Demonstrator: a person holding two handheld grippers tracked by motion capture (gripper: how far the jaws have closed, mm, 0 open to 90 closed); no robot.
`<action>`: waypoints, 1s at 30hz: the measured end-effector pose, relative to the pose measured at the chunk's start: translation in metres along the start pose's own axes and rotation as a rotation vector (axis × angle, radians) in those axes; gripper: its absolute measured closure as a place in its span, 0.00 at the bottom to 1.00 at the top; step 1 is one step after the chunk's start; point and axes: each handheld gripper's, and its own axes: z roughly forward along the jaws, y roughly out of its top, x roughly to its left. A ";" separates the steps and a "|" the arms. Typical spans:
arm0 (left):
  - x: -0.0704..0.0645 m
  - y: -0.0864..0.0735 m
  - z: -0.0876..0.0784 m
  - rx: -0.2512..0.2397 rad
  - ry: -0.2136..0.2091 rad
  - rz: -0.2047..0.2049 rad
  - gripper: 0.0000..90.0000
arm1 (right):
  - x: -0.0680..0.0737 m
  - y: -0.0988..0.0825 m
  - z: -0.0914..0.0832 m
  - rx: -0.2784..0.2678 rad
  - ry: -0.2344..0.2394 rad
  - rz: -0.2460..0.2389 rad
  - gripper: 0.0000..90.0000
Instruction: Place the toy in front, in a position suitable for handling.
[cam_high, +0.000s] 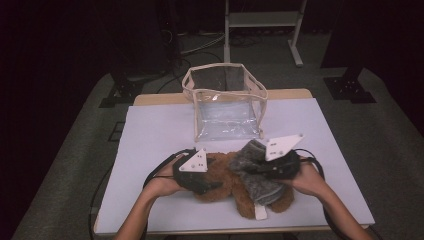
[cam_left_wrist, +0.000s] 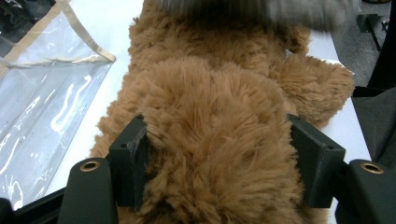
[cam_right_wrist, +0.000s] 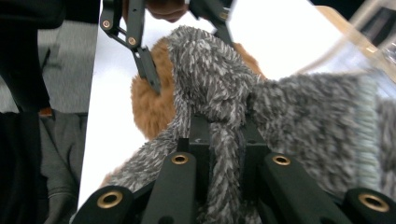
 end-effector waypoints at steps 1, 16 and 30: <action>0.000 0.000 0.000 0.002 -0.001 0.001 0.35 | 0.002 0.005 0.008 0.011 0.005 -0.018 0.88; 0.003 -0.005 -0.010 0.033 0.008 0.001 0.37 | -0.005 -0.067 -0.049 -0.070 -0.076 0.141 0.88; 0.001 -0.011 -0.010 0.034 0.004 0.008 0.39 | -0.023 -0.044 -0.037 -0.103 -0.047 0.136 0.87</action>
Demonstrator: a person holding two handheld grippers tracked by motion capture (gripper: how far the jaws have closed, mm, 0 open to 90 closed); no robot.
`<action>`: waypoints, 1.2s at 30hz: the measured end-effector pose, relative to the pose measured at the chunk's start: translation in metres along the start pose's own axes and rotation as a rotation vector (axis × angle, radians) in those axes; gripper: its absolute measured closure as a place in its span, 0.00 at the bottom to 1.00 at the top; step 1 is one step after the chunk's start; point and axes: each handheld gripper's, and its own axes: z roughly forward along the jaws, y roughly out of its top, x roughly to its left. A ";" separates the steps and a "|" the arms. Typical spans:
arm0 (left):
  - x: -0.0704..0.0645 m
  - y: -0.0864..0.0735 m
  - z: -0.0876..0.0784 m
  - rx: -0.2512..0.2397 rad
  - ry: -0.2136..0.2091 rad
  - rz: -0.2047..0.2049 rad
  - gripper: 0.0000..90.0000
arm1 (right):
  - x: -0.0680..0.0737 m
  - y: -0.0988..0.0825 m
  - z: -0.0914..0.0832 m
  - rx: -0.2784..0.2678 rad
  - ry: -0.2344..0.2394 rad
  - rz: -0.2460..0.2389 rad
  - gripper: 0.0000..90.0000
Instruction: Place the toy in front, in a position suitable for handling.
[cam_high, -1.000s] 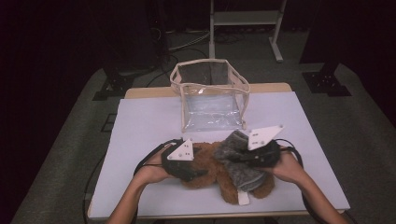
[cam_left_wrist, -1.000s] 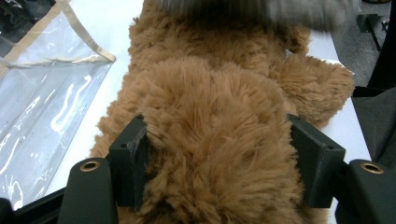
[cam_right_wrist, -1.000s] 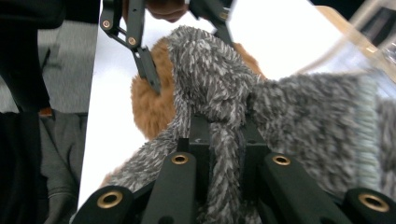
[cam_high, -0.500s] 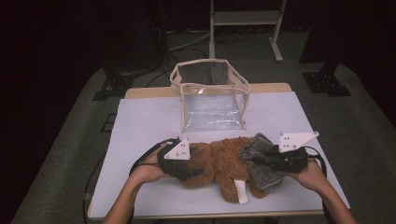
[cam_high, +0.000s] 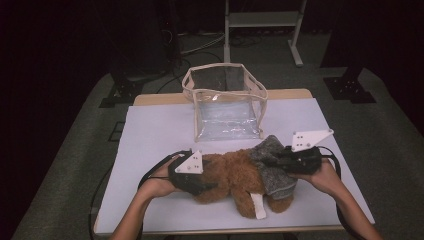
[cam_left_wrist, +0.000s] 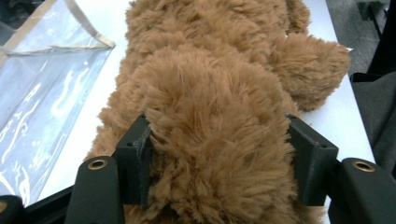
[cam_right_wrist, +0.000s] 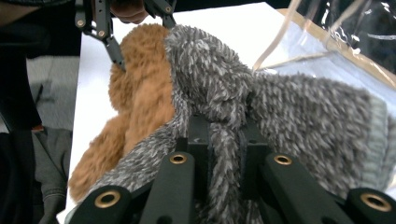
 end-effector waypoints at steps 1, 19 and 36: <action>0.000 -0.001 -0.001 0.001 0.001 0.001 0.40 | 0.001 -0.009 -0.003 -0.019 0.000 0.017 0.87; 0.005 -0.010 -0.008 0.034 0.007 -0.011 0.39 | -0.007 -0.081 -0.004 -0.084 -0.001 0.177 0.87; -0.001 -0.010 -0.011 0.043 -0.011 0.032 0.39 | -0.013 -0.071 -0.003 -0.139 0.008 0.201 0.87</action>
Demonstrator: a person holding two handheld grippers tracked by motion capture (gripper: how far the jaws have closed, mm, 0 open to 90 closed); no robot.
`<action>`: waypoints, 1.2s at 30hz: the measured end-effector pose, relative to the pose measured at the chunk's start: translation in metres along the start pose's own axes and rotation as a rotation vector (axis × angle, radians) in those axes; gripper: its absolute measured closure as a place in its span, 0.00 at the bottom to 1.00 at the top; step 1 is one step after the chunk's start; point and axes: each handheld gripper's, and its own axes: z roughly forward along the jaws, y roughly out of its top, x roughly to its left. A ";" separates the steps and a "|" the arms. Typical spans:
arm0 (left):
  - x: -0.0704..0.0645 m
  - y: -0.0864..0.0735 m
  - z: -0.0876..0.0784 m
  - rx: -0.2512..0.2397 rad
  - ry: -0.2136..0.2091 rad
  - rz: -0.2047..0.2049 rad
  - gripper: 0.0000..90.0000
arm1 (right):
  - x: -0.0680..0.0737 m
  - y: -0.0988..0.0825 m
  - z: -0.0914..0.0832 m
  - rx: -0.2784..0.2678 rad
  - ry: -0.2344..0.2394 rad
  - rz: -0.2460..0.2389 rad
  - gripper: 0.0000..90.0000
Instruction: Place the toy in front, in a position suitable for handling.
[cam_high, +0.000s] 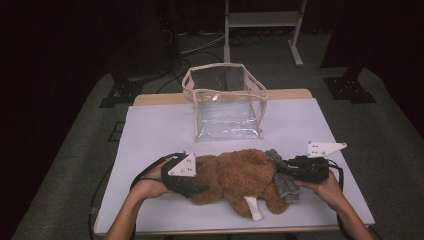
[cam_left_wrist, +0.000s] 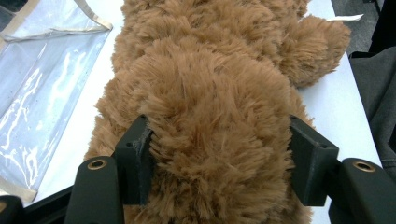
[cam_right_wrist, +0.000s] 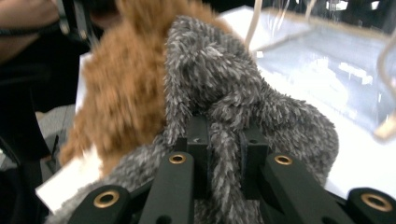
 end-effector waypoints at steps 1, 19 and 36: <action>0.000 0.000 0.000 -0.003 0.001 0.001 0.39 | 0.000 -0.003 -0.001 0.011 -0.003 0.004 0.87; -0.001 0.007 0.004 -0.016 -0.016 0.017 0.39 | -0.002 0.003 -0.011 0.017 -0.032 -0.011 0.86; 0.000 0.012 0.007 -0.022 -0.032 0.022 0.39 | 0.001 0.013 -0.020 0.001 -0.034 -0.027 0.86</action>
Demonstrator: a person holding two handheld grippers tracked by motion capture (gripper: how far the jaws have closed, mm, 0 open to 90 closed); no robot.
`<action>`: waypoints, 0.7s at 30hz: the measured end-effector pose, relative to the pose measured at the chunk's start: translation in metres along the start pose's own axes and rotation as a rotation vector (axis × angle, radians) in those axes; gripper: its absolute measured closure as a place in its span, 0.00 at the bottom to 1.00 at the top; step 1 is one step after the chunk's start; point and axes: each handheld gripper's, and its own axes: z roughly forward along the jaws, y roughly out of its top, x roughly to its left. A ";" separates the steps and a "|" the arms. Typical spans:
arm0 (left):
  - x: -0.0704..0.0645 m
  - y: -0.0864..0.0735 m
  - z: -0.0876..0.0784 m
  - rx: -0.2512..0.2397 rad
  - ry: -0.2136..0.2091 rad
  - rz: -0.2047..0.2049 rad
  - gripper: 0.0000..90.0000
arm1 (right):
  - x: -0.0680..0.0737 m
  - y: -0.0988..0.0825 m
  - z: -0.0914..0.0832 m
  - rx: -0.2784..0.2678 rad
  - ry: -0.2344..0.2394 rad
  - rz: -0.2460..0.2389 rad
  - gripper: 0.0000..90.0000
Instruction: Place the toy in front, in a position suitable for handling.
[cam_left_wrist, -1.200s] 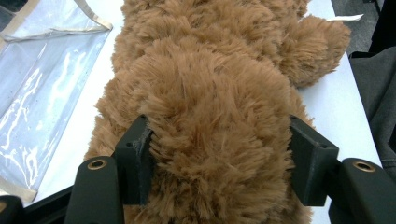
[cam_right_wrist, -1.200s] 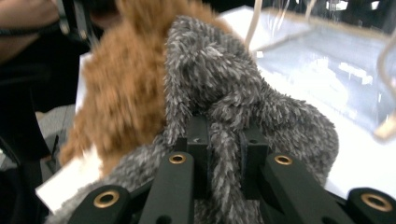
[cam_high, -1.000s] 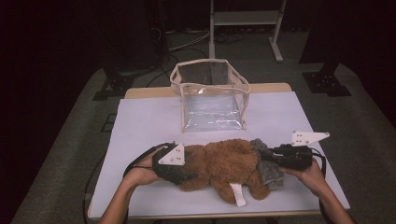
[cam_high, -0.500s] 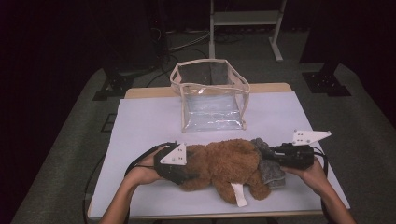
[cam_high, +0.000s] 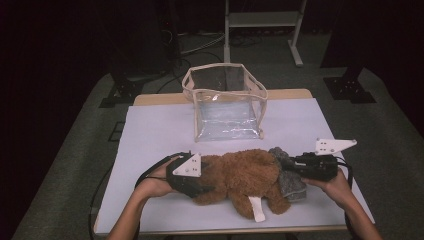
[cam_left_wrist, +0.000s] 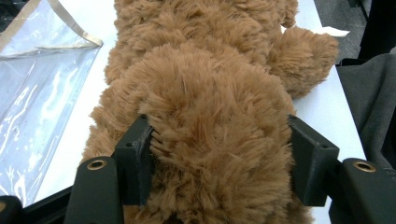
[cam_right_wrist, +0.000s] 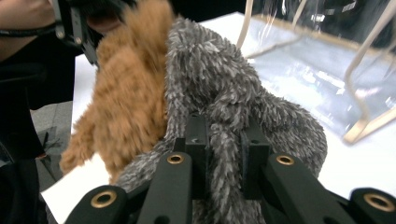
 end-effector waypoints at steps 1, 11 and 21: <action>0.000 0.001 0.001 0.000 0.000 -0.001 0.39 | 0.001 0.004 -0.002 -0.007 -0.002 -0.010 0.85; -0.001 0.001 0.002 -0.019 -0.012 -0.007 0.39 | -0.001 0.006 0.000 0.020 0.009 -0.011 0.85; -0.003 0.007 0.009 -0.034 -0.028 0.002 0.39 | 0.008 0.068 0.003 0.009 0.036 -0.114 0.85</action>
